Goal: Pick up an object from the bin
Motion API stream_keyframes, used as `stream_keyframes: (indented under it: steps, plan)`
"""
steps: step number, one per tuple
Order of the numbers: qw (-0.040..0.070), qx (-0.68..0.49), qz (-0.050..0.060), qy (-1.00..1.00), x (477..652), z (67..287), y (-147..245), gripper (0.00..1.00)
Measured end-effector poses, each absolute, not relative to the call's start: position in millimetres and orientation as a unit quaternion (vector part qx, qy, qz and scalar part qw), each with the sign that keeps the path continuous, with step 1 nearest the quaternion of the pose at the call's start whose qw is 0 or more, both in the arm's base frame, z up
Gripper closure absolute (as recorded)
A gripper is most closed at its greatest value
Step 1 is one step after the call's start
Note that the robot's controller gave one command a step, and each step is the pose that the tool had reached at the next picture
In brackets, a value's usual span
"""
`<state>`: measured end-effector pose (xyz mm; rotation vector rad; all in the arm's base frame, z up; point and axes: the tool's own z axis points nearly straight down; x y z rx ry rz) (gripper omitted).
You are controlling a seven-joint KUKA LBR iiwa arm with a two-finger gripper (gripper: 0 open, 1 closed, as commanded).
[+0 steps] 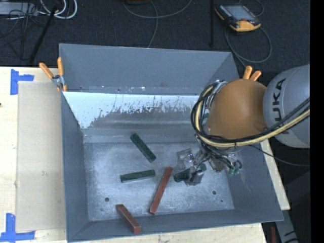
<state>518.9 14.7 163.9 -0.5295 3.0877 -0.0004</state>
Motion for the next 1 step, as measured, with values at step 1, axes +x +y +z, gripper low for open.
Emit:
stream_keyframes:
  steps: [1]
  plan:
    - [0.005,-0.172,0.000,0.985,514.5,262.3,26.2,1.00]
